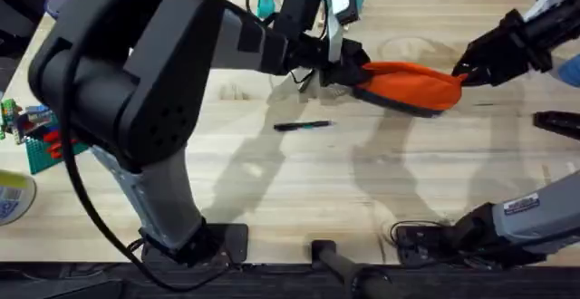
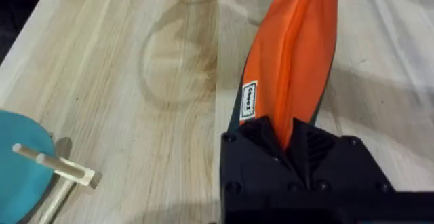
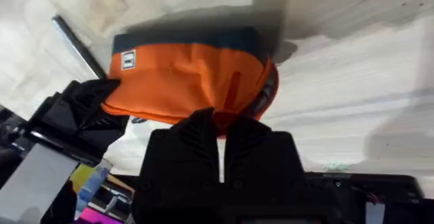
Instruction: Unzip the bag, pick up the pens from the table one at a time and place them inside, then zip the bag closed.
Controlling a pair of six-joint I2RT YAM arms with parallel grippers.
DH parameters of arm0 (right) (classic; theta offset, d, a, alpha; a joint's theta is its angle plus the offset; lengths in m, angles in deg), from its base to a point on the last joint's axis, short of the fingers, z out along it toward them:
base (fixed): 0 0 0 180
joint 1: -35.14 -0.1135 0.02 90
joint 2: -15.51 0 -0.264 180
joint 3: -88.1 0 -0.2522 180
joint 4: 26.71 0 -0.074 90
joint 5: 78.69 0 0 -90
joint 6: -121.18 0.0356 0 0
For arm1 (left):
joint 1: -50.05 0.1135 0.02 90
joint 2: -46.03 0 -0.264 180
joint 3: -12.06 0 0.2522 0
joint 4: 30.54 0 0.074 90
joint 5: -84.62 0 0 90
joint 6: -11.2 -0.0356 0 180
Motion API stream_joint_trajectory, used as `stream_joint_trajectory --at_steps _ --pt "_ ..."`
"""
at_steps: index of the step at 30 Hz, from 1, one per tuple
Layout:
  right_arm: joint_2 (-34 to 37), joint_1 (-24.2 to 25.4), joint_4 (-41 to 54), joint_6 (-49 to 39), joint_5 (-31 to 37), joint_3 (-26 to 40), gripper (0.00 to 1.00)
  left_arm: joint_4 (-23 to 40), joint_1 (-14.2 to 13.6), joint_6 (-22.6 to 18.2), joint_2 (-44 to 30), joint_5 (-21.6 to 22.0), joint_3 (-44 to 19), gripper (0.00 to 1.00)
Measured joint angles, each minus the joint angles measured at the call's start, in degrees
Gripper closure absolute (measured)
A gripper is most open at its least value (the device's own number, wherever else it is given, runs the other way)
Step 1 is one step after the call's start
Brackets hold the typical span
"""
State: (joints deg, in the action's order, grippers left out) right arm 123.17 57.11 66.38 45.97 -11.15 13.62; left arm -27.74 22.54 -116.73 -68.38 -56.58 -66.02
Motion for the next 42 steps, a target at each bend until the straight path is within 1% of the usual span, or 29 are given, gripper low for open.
stream_joint_trajectory --at_steps 7,12,17,28,42 --pt "0.0 0.0 0.75 0.0 -0.02 3.77 0.96 -0.17 -0.11 0.02 0.0 -0.26 0.0 0.958" --pt "0.0 0.0 0.87 0.0 0.18 4.91 0.956 -0.22 -0.22 0.0 0.0 -0.24 0.0 0.958" --pt "0.0 0.15 0.92 -0.02 0.44 5.16 0.952 -0.22 -0.22 0.0 0.0 -0.13 0.0 0.958" --pt "0.0 2.18 2.13 -0.05 -0.5 5.18 0.968 -0.33 -0.33 0.0 0.0 -0.2 0.0 0.958" --pt "0.0 2.32 2.19 -0.38 -0.5 5.2 0.969 -0.33 -0.37 0.0 0.0 -0.22 0.0 0.958"
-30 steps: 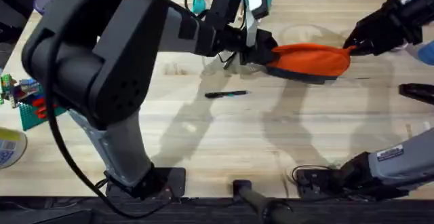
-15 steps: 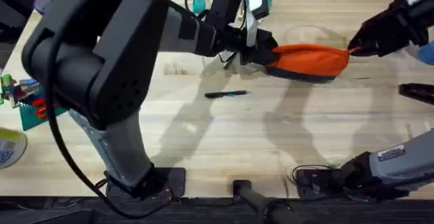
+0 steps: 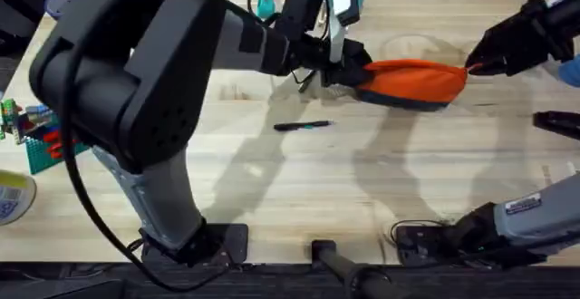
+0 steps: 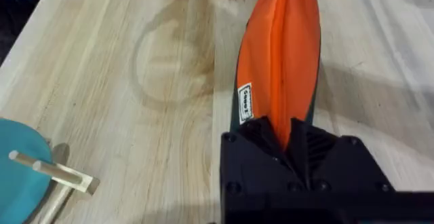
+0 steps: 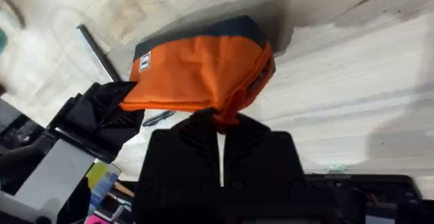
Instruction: Unzip the bag, pick up the pens from the table one at a time and place them inside, then zip the bag closed.
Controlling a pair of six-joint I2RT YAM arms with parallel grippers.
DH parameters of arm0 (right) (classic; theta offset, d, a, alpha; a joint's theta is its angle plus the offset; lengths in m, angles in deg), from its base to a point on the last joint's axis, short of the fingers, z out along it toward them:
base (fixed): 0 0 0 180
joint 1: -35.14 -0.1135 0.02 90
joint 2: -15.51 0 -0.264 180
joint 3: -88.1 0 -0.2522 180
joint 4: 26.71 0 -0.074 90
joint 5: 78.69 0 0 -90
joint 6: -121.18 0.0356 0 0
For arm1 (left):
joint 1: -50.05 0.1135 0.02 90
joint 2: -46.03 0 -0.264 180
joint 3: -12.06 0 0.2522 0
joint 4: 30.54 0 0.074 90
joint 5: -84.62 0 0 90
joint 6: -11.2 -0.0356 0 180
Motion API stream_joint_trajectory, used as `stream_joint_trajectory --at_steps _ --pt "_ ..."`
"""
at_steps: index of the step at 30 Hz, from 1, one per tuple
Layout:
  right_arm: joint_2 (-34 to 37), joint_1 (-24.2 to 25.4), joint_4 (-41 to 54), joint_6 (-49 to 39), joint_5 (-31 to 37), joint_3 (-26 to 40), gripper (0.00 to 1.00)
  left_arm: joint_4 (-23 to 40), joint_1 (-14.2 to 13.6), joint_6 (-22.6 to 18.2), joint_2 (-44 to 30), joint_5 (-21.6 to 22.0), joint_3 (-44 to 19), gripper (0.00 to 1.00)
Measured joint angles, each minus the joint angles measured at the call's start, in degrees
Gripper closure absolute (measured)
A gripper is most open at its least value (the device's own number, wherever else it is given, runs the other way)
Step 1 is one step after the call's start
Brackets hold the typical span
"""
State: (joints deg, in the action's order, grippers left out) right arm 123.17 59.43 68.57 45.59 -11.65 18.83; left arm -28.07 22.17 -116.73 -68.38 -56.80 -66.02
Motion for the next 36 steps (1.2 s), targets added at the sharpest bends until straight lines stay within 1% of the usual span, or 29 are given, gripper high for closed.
stream_joint_trajectory --at_steps 12,30,36 --pt "0.0 -0.31 -1.36 -0.76 0.05 0.0 0.968 -0.02 0.0 0.0 0.0 0.04 0.0 0.958" --pt "0.0 -3.21 -2.03 -1.25 3.63 0.2 0.968 0.13 0.02 0.0 0.0 0.2 0.0 0.958" --pt "0.0 -5.54 -3.51 -3.36 5.34 0.48 0.968 0.15 0.32 0.0 0.0 0.35 0.0 0.958"
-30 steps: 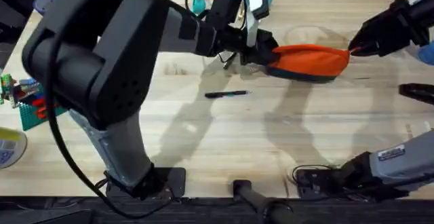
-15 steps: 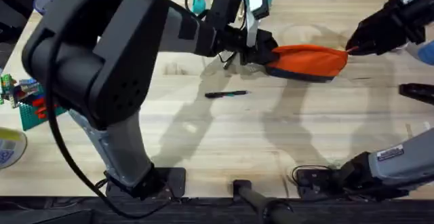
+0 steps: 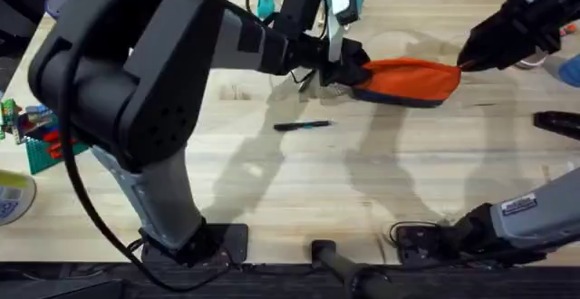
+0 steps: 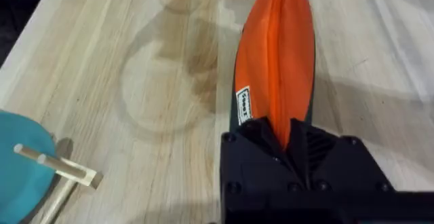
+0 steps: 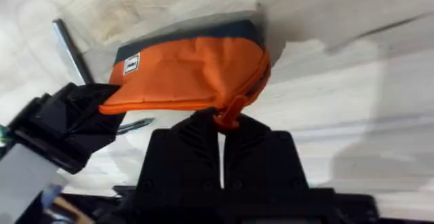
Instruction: Unzip the bag, pick up the pens from the table one at a time and place them inside, then zip the bag closed.
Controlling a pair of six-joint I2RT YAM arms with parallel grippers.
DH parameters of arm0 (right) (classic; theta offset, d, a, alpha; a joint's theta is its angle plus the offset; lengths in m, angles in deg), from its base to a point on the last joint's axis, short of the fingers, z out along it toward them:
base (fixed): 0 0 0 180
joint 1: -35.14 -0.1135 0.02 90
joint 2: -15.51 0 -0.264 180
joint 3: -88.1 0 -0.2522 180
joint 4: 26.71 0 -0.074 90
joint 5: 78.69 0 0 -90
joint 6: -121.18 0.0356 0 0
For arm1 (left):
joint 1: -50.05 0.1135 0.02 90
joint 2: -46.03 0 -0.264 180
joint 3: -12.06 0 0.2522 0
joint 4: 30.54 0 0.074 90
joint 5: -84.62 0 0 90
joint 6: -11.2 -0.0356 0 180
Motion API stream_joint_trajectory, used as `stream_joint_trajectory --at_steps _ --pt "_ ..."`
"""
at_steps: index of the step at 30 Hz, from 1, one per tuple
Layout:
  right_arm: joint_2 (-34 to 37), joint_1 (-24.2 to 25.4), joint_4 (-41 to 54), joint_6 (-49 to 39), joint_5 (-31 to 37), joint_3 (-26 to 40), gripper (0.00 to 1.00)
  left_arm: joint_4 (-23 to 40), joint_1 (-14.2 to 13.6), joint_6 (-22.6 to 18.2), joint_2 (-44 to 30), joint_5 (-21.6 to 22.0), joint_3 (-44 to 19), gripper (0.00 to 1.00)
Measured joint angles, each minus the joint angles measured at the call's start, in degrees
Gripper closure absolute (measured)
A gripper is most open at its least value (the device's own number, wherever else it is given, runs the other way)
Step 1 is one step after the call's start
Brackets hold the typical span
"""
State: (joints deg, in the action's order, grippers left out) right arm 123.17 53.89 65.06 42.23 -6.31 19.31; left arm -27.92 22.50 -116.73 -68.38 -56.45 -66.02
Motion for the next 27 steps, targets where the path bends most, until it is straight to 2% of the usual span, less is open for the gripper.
stream_joint_trajectory --at_steps 9,27 --pt "0.0 -4.78 -1.07 -1.95 4.56 0.16 0.968 0.04 0.59 0.0 0.0 0.13 0.0 0.958" --pt "0.0 -10.81 -4.7 -2.53 5.88 0.46 0.968 -0.02 0.59 0.0 0.0 0.57 0.0 0.958"
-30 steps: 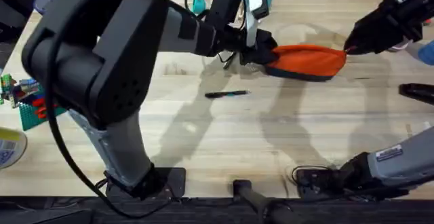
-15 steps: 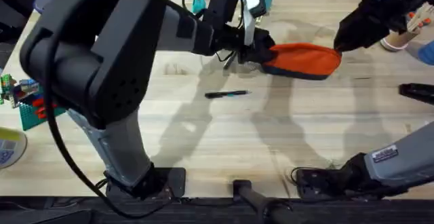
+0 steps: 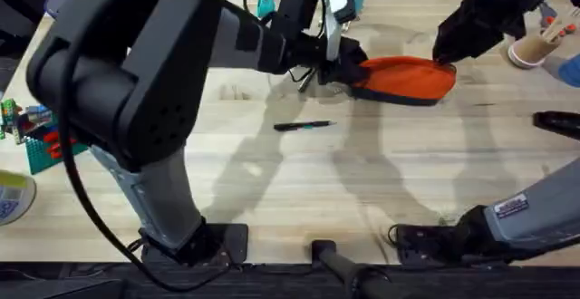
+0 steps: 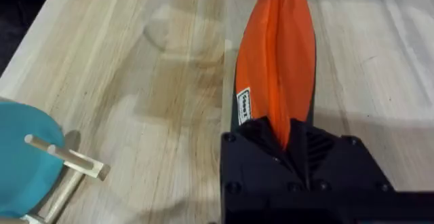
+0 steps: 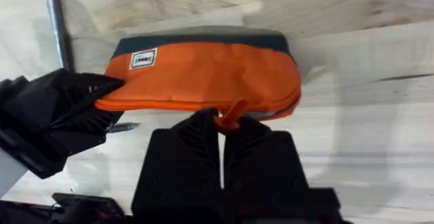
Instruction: Unzip the bag, pick up the pens from the table one at a time and place them inside, then zip the bag closed.
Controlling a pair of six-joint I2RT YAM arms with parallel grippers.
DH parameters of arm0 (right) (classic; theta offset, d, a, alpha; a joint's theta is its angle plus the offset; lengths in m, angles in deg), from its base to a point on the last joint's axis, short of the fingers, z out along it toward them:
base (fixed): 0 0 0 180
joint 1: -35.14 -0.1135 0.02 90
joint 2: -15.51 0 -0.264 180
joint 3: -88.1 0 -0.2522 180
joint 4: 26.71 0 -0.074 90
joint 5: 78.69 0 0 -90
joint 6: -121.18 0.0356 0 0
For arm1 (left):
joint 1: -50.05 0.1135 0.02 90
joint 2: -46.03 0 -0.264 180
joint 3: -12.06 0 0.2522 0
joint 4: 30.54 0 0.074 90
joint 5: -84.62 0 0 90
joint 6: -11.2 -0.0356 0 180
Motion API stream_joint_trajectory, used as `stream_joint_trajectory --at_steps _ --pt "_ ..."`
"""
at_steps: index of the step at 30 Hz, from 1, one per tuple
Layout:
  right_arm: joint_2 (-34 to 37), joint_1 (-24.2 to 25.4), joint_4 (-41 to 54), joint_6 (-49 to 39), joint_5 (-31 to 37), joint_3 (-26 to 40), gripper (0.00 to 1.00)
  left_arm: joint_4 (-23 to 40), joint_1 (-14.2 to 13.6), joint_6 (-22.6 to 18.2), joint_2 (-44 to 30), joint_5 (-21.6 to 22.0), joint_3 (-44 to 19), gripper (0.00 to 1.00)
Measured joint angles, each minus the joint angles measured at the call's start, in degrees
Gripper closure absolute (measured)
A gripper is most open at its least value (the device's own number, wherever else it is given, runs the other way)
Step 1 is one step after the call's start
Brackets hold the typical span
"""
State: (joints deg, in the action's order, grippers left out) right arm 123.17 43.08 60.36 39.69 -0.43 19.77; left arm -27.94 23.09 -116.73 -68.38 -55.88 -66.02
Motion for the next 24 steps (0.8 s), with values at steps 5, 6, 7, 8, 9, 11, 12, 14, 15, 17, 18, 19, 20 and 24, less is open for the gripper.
stream_joint_trajectory --at_steps 5,6,7,8,9,11,12,14,15,17,18,19,20,24 --pt "0.0 -1.49 -0.44 0.0 0.04 0.02 0.968 0.02 0.0 0.0 0.0 0.07 0.0 0.958" --pt "0.0 -1.78 -0.52 0.0 0.05 0.04 0.968 0.02 0.0 0.0 0.0 0.09 0.0 0.958" --pt "0.0 -2.07 -0.58 0.0 0.11 0.08 0.968 0.01 0.0 0.0 0.0 0.11 0.0 0.958" --pt "0.0 -2.35 -0.7 0.0 0.14 0.09 0.968 0.02 0.0 0.0 0.0 0.13 0.0 0.958" --pt "0.0 -2.62 -0.85 0.0 0.17 0.09 0.968 0.0 0.0 0.0 0.0 0.13 0.0 0.958" --pt "0.0 -3.06 -1.01 0.0 0.19 0.09 0.968 0.04 0.0 0.0 0.0 0.13 0.0 0.958" --pt "0.0 -3.3 -1.12 0.0 0.19 0.09 0.968 0.04 0.0 0.0 0.0 0.13 0.0 0.958" --pt "0.0 -3.69 -1.25 0.0 0.17 0.09 0.968 0.17 0.0 0.0 -0.02 0.15 0.0 0.958" --pt "0.0 -3.87 -1.32 0.0 0.19 0.09 0.968 0.26 0.0 0.0 0.0 0.13 0.0 0.958" --pt "0.0 -4.32 -1.4 0.0 0.17 0.09 0.968 0.38 0.0 0.0 0.0 0.13 0.0 0.958" --pt "0.0 -4.54 -1.49 0.0 0.19 0.09 0.968 0.42 0.0 0.0 0.0 0.13 -0.02 0.958" --pt "0.0 -5.3 -1.8 0.0 0.19 0.09 0.968 0.44 0.0 0.0 0.0 0.13 -0.02 0.958" --pt "0.0 -5.5 -1.9 0.0 0.19 0.09 0.968 0.44 0.0 0.0 0.0 0.14 -0.02 0.958" --pt "0.0 -6.6 -2.64 0.0 0.22 0.09 0.968 0.46 0.0 0.0 0.0 0.17 -0.03 0.958"
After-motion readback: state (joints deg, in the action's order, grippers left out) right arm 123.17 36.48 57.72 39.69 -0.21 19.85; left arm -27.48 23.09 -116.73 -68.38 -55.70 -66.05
